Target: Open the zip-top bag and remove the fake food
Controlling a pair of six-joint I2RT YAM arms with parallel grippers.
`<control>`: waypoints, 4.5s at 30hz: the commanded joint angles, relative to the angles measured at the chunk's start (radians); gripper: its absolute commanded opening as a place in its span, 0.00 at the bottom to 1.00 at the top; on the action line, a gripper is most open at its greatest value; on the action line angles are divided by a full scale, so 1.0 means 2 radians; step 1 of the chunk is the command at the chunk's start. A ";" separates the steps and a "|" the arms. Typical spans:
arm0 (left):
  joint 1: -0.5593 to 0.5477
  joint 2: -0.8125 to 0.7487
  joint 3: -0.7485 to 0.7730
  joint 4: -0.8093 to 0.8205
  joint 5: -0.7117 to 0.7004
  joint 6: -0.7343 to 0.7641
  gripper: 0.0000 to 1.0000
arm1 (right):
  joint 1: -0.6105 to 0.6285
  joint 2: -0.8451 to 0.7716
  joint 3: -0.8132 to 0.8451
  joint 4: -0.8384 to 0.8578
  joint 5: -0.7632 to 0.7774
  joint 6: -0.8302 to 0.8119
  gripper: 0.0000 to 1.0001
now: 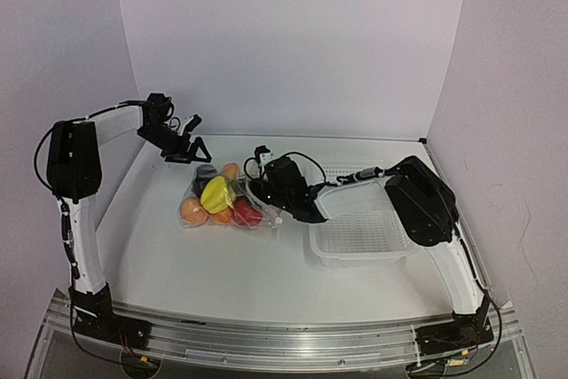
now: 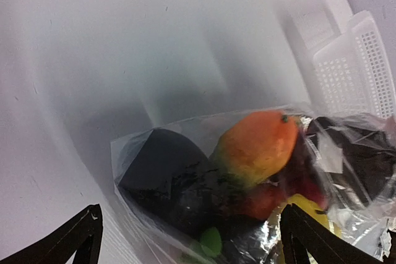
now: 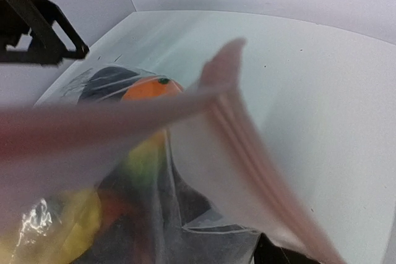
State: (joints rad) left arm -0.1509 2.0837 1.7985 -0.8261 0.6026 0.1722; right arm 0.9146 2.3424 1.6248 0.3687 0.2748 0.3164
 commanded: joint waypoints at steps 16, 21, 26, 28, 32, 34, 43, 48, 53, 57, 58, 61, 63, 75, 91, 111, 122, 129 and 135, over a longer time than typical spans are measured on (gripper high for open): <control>-0.026 0.040 -0.057 0.040 0.024 0.060 0.55 | -0.012 0.104 0.177 -0.144 -0.021 0.017 0.68; -0.026 0.046 -0.049 0.037 0.015 0.090 0.42 | -0.014 0.117 0.196 -0.144 -0.020 0.015 0.68; -0.027 0.045 -0.049 0.030 0.007 0.126 0.37 | -0.023 0.142 0.216 -0.198 0.017 0.040 0.69; -0.027 0.043 -0.052 0.028 -0.002 0.136 0.33 | -0.023 0.156 0.242 -0.245 0.022 0.046 0.68; -0.024 0.038 -0.058 0.032 -0.020 0.140 0.30 | -0.023 0.170 0.256 -0.294 0.017 0.077 0.64; -0.022 0.037 -0.058 0.034 -0.024 0.139 0.29 | -0.023 0.168 0.252 -0.300 0.016 0.086 0.62; -0.021 0.027 -0.050 0.033 -0.027 0.132 0.07 | -0.023 0.182 0.296 -0.426 -0.008 0.136 0.51; -0.017 0.013 -0.066 0.031 -0.039 0.135 0.00 | -0.023 0.123 0.208 -0.431 -0.018 0.169 0.48; -0.015 -0.022 -0.104 0.005 -0.057 0.161 0.00 | -0.010 0.091 0.192 -0.424 -0.074 0.117 0.57; -0.015 -0.053 -0.149 -0.015 -0.039 0.186 0.00 | 0.001 0.082 0.196 -0.414 -0.101 0.104 0.62; -0.015 -0.054 -0.153 -0.019 -0.032 0.187 0.00 | 0.001 0.084 0.198 -0.410 -0.103 0.106 0.62; -0.016 -0.055 -0.163 -0.030 -0.008 0.181 0.00 | 0.001 0.097 0.214 -0.407 -0.097 0.106 0.65; -0.015 -0.055 -0.163 -0.032 0.003 0.174 0.00 | 0.001 0.105 0.217 -0.407 -0.094 0.106 0.65; -0.007 -0.048 -0.155 -0.013 0.005 0.111 0.00 | 0.007 0.087 0.194 -0.407 -0.118 0.094 0.35; 0.020 -0.068 -0.171 0.027 -0.069 0.127 0.00 | -0.021 -0.142 0.047 -0.347 -0.166 0.099 0.18; 0.021 -0.062 -0.175 0.045 -0.054 0.131 0.00 | -0.118 -0.330 -0.116 -0.416 0.069 0.074 0.20; 0.020 -0.061 -0.172 0.043 -0.042 0.130 0.00 | -0.161 -0.209 0.000 -0.504 0.025 0.031 0.84; 0.020 -0.058 -0.170 0.042 -0.043 0.131 0.00 | -0.129 -0.207 0.061 -0.510 0.017 -0.021 0.84; 0.020 -0.056 -0.168 0.041 -0.045 0.133 0.00 | -0.082 -0.167 0.079 -0.437 -0.147 -0.035 0.60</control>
State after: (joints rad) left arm -0.1139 1.9701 1.4509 -0.7330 0.5181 0.4216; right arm 0.6894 1.9553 1.7491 -0.6016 0.2415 0.2646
